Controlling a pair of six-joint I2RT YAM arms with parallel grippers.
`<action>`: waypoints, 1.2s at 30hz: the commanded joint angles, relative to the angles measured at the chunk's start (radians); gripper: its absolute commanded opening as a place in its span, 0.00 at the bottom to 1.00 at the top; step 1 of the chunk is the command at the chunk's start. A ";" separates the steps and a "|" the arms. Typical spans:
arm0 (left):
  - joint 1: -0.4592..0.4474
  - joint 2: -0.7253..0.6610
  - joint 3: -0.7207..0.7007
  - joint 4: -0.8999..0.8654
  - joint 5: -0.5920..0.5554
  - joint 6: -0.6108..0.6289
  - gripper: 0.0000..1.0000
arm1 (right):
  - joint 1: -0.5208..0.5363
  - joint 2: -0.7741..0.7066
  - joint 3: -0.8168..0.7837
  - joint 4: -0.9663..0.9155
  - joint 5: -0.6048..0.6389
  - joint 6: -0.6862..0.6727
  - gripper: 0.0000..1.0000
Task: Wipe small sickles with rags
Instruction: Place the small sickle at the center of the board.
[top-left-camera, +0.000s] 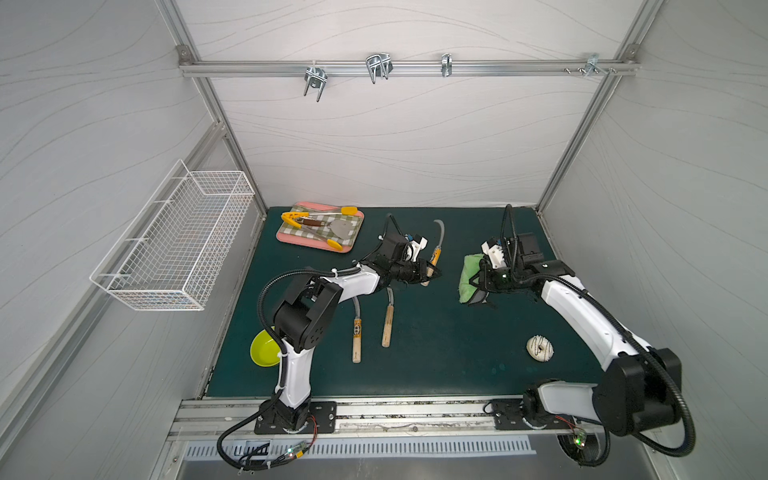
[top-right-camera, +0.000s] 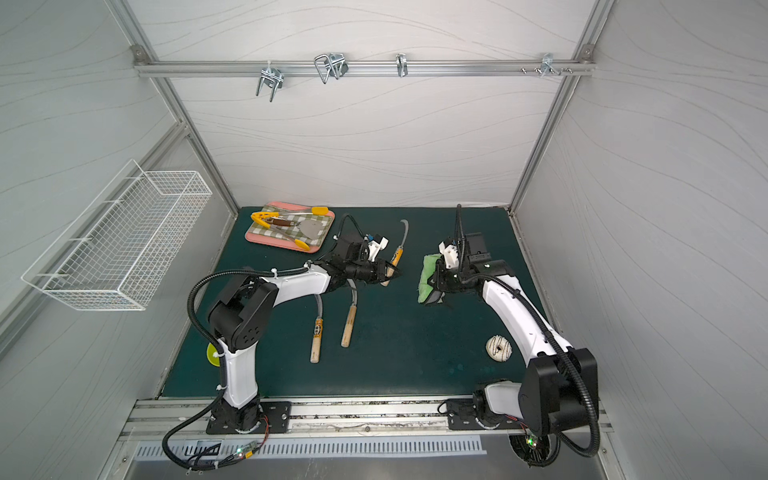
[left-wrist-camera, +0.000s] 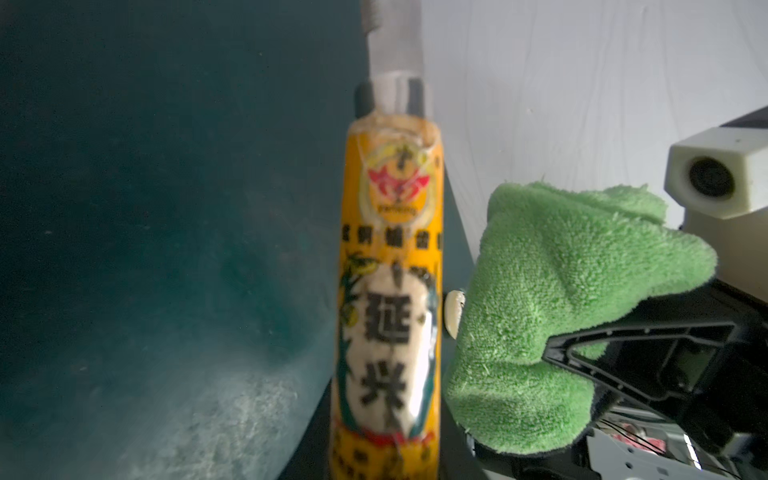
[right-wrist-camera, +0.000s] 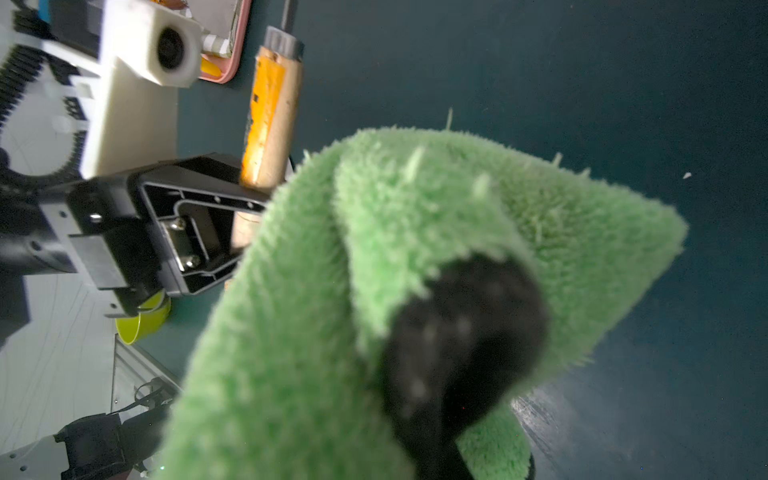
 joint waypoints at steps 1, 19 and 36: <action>-0.003 0.027 0.106 -0.245 -0.105 0.187 0.00 | -0.010 0.011 -0.004 0.008 0.015 -0.011 0.08; -0.022 0.350 0.629 -0.741 -0.395 0.401 0.00 | -0.014 0.038 -0.036 0.051 -0.029 -0.017 0.09; -0.022 0.505 0.839 -0.859 -0.461 0.438 0.15 | -0.014 0.042 -0.046 0.054 -0.047 -0.023 0.14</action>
